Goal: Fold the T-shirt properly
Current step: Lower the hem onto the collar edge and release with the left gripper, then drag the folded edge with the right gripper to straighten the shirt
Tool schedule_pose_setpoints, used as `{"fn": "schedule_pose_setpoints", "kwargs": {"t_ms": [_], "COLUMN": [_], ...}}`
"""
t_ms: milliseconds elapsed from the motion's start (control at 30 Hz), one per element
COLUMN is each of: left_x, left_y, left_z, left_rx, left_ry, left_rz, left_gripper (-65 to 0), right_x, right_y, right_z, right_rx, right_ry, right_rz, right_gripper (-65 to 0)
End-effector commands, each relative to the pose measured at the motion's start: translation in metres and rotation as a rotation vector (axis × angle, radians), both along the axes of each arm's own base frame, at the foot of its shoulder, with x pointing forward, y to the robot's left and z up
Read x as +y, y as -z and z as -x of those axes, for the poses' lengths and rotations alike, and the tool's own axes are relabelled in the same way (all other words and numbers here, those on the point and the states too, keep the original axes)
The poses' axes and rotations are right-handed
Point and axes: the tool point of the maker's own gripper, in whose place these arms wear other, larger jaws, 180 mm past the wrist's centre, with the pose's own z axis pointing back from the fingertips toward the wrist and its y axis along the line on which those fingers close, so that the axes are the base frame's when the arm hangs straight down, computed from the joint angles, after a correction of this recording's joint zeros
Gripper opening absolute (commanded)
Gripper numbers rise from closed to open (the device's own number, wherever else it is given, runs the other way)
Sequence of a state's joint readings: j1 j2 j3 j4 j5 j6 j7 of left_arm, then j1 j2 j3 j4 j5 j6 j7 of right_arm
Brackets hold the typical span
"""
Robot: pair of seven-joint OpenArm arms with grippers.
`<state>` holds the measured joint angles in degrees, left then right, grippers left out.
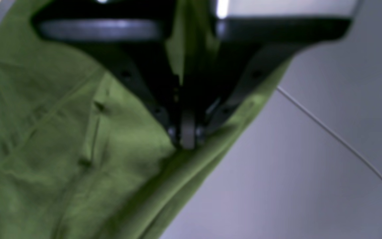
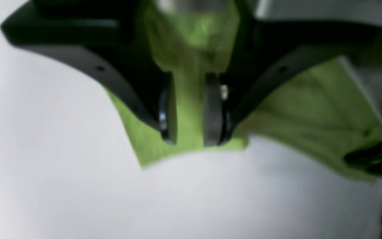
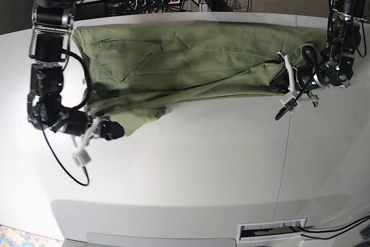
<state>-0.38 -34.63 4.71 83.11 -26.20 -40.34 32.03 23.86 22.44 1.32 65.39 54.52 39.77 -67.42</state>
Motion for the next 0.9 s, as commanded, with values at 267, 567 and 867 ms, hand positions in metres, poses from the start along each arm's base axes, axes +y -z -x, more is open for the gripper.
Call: {"fn": "schedule_pose_setpoints", "kwargs": {"t_ms": [267,567,867], "left_x": [0.011,0.012,0.011], "left_y": [-0.002,-0.001,-0.001], "left_z": [-0.003,-0.002,-0.001], "left_rx": [0.005,0.013,0.018], "left_ry": [-0.006,-0.006,-0.008], "left_rz": [-0.042,-0.047,-0.04], "left_gripper": [-65.0,-65.0,-65.0], "right_x": [0.054,0.039,0.008], "right_y": [-0.02,0.008,0.015], "right_z": [-0.045,-0.042,-0.049], "right_rx": [-0.18,-0.151,-0.194], "right_ry": [0.003,-0.002,0.031], "right_rz": [0.042,0.24,0.374], "right_gripper": [-49.2,-49.2,-49.2]}}
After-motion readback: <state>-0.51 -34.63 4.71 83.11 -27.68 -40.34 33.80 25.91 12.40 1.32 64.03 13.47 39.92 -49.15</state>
